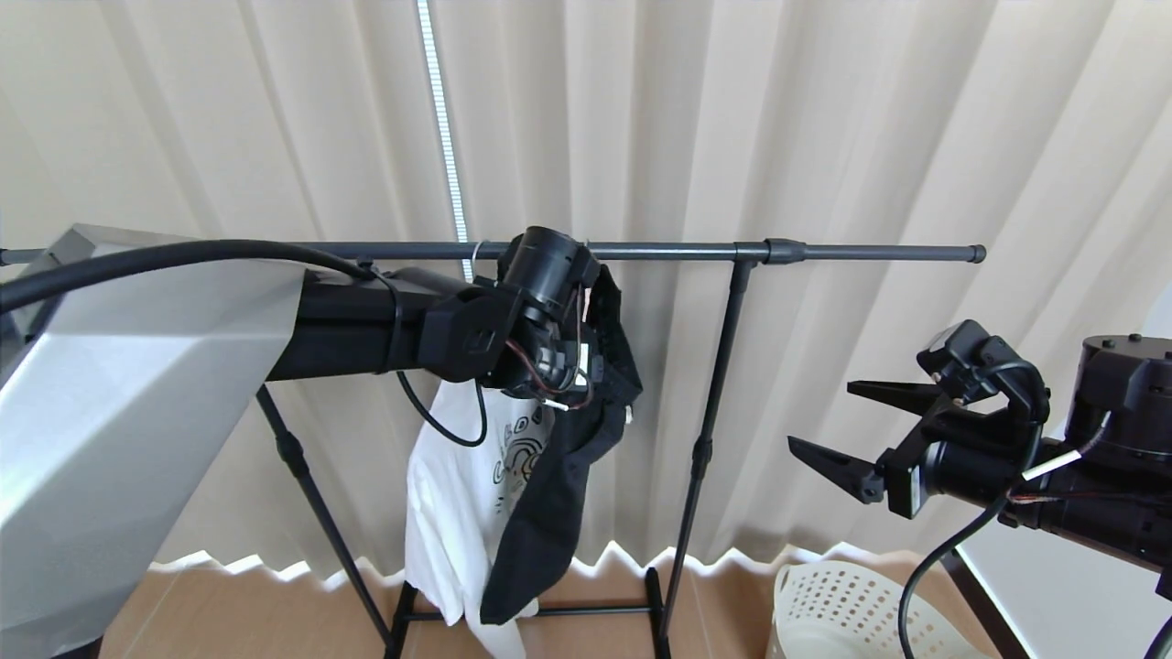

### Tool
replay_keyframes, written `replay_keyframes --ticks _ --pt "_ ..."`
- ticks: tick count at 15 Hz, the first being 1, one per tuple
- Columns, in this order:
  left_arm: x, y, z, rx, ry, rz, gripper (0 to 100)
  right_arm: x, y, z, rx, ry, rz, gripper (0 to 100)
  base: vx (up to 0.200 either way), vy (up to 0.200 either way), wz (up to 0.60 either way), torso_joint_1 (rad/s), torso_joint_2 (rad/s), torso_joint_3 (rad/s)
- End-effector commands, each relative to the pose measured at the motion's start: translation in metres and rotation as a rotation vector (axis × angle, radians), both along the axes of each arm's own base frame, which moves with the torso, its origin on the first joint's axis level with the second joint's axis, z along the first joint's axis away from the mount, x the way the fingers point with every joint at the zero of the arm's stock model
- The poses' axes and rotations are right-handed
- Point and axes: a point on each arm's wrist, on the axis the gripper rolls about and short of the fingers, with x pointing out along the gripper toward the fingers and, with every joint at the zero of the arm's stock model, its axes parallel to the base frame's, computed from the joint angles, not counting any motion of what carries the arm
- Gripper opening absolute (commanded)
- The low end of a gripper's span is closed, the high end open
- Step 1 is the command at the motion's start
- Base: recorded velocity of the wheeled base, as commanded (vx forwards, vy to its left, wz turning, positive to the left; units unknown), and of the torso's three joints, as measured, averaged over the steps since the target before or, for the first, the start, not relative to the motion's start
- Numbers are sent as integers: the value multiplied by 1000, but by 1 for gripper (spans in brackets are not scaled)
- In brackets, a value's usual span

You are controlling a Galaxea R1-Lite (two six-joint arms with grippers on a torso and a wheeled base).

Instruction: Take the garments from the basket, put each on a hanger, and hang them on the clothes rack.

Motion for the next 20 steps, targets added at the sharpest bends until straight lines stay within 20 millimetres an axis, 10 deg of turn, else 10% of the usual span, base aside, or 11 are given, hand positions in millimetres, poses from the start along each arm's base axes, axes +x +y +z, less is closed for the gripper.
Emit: replay_keyframes --ticks 1,9,15,20 --pt "-19 11 23 -38 -9 -32 100 0 1 2 15 0 0 100 0 0 0 0 0 0" --pt "-152 99 75 -128 -43 -129 100 -37 -12 56 134 84 -192 100 0 0 0 0 0 0" --pt "-285 193 6 -118 -192 -188 100 -152 -42 24 164 -2 -185 100 0 0 0 0 0 0" --pt "-338 231 -24 -199 -347 -176 100 -199 -54 -16 168 -17 -183 100 0 0 0 0 0 0"
